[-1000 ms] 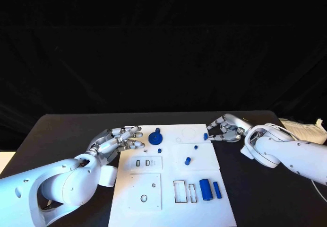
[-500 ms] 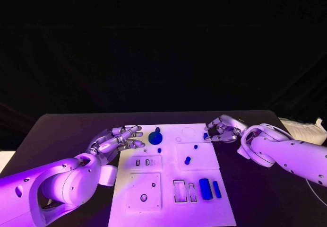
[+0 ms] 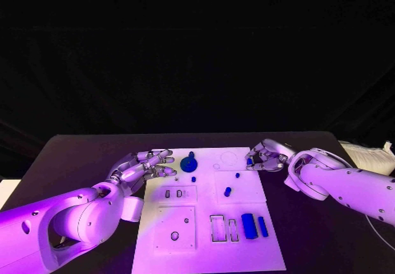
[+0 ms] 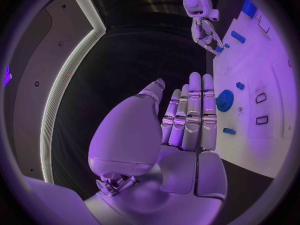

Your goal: Assemble the parts on the task board

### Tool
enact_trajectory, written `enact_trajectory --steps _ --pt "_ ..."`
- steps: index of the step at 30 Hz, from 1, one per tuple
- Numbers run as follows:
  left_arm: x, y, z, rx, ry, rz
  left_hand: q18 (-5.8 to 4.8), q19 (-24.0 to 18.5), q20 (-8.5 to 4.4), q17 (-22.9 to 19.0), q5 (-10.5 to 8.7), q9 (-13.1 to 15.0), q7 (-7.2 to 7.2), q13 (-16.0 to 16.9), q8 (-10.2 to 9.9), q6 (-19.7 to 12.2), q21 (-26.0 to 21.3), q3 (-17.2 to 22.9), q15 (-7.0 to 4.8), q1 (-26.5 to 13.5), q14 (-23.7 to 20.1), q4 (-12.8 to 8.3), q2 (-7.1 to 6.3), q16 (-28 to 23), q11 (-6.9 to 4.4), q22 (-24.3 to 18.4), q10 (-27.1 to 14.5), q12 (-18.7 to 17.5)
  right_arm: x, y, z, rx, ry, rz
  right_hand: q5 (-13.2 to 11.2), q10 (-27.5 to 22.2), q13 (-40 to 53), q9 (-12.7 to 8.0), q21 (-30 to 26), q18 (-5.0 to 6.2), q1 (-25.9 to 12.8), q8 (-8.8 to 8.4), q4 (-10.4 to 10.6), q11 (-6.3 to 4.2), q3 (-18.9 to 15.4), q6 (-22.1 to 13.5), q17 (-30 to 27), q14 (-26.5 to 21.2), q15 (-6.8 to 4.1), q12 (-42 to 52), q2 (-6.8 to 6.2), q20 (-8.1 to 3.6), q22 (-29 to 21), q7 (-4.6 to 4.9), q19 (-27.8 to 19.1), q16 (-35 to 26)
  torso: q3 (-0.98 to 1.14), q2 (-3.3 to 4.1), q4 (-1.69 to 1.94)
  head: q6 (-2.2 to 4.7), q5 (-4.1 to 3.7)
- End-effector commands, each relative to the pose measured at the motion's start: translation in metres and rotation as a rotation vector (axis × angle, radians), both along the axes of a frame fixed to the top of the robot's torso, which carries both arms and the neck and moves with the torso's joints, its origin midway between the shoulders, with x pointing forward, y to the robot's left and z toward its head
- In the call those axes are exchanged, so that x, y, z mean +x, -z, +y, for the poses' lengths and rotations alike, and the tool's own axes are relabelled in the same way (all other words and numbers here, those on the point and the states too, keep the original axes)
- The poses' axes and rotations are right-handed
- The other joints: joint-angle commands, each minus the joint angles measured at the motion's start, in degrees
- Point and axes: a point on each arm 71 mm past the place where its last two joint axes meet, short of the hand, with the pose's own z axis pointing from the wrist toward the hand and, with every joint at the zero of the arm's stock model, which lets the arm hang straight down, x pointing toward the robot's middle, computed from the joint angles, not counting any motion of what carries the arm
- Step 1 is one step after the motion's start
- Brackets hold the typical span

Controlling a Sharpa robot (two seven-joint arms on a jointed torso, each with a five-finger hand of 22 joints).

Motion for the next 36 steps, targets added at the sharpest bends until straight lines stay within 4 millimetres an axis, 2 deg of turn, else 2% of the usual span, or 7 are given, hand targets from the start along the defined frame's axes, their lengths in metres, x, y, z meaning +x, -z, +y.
enact_trajectory --steps 1,16,36 --pt "-0.0005 -0.0013 -0.0021 -0.008 0.02 -0.009 0.63 -0.3 0.23 0.1 -0.2 0.0 0.14 0.0 -0.4 -0.3 -0.3 0.0 -0.12 0.0 -0.4 -0.4 0.42 -0.1 0.14 -0.1 -0.3 -0.4 -0.0008 0.0018 0.0026 -0.019 -0.029 0.011 -0.4 1.4 7.9 0.1 0.2 -0.61 0.0 0.23 -0.3 -0.48 0.2 0.6 12.8 5.5 -0.59 0.3 0.61 -0.51 13.1 -0.12 4.9 0.2 0.01 -0.01 -0.04 0.0 0.01" --pt "-0.0005 -0.0013 -0.0017 -0.007 0.02 -0.008 0.63 -0.3 0.23 0.1 -0.2 0.0 0.14 0.0 -0.4 -0.3 -0.3 0.0 -0.12 0.0 -0.4 -0.4 0.42 -0.1 0.14 -0.1 -0.3 -0.4 -0.0001 0.0028 0.0008 -0.02 -0.023 0.02 -0.8 1.5 8.0 0.1 0.2 -0.62 0.2 0.2 -0.5 -0.63 0.4 1.1 13.0 5.6 -0.72 0.5 1.05 -0.63 13.2 -0.27 5.0 0.3 0.04 -0.01 -0.06 0.04 -0.18" --pt "-0.0005 -0.0012 -0.0014 -0.007 0.02 -0.007 0.63 -0.3 0.23 0.1 -0.2 0.0 0.14 0.0 -0.4 -0.3 -0.3 0.0 -0.12 0.0 -0.4 -0.4 0.42 -0.1 0.14 -0.1 -0.3 -0.4 0.0011 0.0037 -0.0032 -0.031 -0.009 0.023 -1.1 1.4 7.9 -0.2 0.1 -0.6 -0.1 -0.43 -0.7 -0.53 0.2 0.6 13.0 5.6 -0.71 0.2 0.64 -0.72 13.1 -0.09 4.9 0.3 0.03 -0.02 -0.05 0.04 -0.2"
